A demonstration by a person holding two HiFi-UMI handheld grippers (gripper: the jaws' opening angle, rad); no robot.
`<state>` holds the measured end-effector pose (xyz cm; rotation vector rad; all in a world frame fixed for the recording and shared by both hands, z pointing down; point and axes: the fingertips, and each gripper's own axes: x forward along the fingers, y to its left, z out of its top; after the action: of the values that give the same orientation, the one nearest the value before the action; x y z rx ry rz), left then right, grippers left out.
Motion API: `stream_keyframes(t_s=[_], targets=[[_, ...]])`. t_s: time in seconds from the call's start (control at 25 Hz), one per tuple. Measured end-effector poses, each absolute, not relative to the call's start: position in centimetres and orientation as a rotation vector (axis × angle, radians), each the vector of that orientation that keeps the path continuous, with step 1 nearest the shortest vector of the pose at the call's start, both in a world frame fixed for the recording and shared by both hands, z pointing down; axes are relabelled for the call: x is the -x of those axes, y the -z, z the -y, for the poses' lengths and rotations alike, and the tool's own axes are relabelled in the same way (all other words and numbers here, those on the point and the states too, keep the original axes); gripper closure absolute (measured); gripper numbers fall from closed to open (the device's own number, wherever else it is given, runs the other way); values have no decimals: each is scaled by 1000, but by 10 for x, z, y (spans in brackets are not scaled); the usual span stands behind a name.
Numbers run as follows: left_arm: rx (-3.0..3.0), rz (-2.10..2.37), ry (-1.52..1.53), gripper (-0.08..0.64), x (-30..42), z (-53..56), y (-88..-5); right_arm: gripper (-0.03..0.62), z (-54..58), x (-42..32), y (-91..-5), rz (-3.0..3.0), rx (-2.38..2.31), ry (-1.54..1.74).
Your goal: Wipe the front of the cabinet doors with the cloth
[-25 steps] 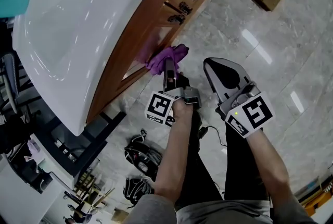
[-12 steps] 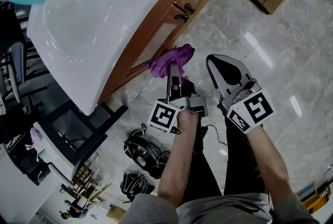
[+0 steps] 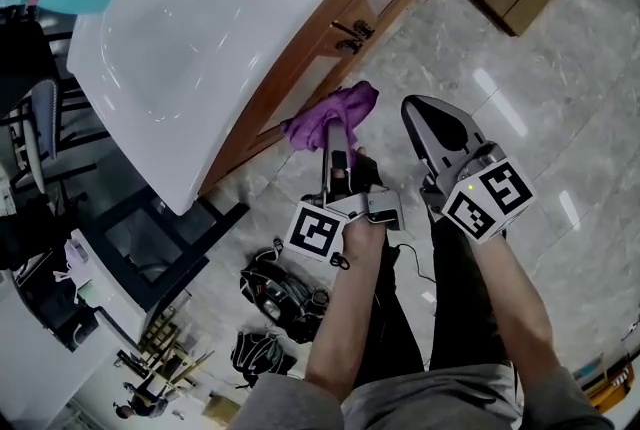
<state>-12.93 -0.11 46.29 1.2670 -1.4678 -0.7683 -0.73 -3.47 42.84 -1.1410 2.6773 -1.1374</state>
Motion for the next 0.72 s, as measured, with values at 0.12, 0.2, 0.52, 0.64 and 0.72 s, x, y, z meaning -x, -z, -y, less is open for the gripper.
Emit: stream_keyframes(t_s=[0.12, 0.2, 0.52, 0.64, 0.72], targets=[[-1276, 1463, 785, 483, 125, 8, -453, 583, 41, 3, -428, -2646, 1135, 1187], [-1295, 1460, 785, 483, 121, 12, -448, 583, 45, 0, -429, -2638, 1138, 1198], [-1362, 1461, 796, 483, 116, 38, -433, 583, 58, -7, -432, -2626, 1140, 1196], [-1380, 1467, 804, 483, 119, 50, -429, 583, 61, -11, -435, -2618, 1144, 1205], [-1384, 1468, 805, 483, 121, 55, -427, 583, 64, -12, -436, -2614, 1149, 1209]])
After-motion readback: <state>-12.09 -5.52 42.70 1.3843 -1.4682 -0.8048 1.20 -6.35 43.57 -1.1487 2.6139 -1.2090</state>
